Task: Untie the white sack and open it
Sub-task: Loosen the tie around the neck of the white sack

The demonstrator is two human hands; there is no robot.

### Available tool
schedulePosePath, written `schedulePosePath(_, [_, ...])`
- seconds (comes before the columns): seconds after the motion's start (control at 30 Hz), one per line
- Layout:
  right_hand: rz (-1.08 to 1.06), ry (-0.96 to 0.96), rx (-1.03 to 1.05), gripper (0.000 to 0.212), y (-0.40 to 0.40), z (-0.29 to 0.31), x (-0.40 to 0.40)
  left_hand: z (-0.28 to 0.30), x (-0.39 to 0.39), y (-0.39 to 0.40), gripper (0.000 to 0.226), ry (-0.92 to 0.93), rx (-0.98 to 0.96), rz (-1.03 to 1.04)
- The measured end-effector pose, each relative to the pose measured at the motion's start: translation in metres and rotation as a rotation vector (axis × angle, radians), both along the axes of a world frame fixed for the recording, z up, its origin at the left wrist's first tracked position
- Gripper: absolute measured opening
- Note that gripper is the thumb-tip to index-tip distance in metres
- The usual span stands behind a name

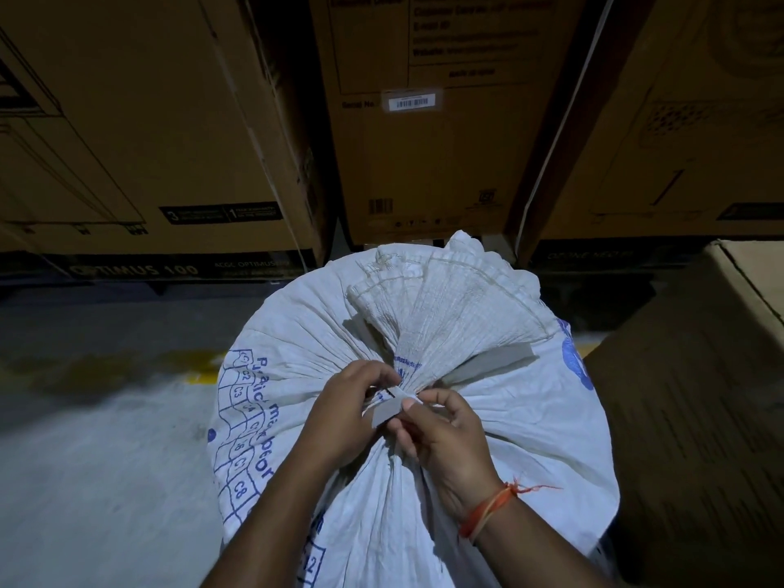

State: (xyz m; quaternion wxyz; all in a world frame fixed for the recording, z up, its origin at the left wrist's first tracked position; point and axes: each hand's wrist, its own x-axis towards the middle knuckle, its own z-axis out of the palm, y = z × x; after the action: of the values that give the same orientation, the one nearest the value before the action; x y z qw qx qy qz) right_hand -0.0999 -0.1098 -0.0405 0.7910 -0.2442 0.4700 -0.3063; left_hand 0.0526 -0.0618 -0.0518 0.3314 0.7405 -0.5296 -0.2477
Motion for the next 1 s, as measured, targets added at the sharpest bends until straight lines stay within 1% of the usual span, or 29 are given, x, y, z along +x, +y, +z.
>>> schedulePosePath(0.07, [-0.022, -0.023, 0.069, 0.026, 0.002, -0.001, 0.003, 0.0, -0.001, 0.0, 0.028, 0.006, -0.006, 0.007])
schedulePosePath(0.2, [0.002, 0.037, -0.037, 0.024, 0.006, -0.002, 0.004, 0.003, -0.003, 0.0, 0.029, -0.02, -0.026, 0.049])
schedulePosePath(0.27, [-0.005, 0.081, -0.075, 0.019, 0.005, 0.0, 0.001, 0.005, -0.003, -0.001, 0.026, -0.036, -0.048, 0.075])
schedulePosePath(0.4, [0.06, 0.258, -0.281, 0.009, 0.001, 0.005, -0.006, 0.004, 0.002, 0.0, 0.015, -0.086, -0.023, 0.105])
schedulePosePath(0.5, [0.1, 0.376, -0.413, 0.009, -0.001, 0.005, -0.008, 0.006, 0.004, 0.002, 0.004, -0.124, 0.001, 0.117])
schedulePosePath(0.6, [0.154, 0.451, -0.523, 0.01, -0.004, 0.002, -0.012, 0.007, 0.002, 0.003, 0.012, -0.151, 0.028, 0.124])
schedulePosePath(0.67, [0.191, 0.481, -0.57, 0.011, -0.005, 0.001, -0.014, 0.007, 0.002, 0.003, 0.013, -0.128, 0.047, 0.093])
schedulePosePath(0.77, [0.227, 0.507, -0.625, 0.014, -0.008, 0.0, -0.015, 0.006, 0.001, 0.003, 0.004, -0.036, 0.023, 0.032])
schedulePosePath(0.87, [0.244, 0.516, -0.635, 0.015, -0.009, 0.0, -0.015, 0.009, -0.002, 0.004, 0.005, 0.034, 0.044, 0.057])
schedulePosePath(1.0, [0.25, 0.514, -0.629, 0.016, -0.009, -0.001, -0.015, 0.011, -0.005, 0.005, 0.006, 0.048, 0.046, 0.068])
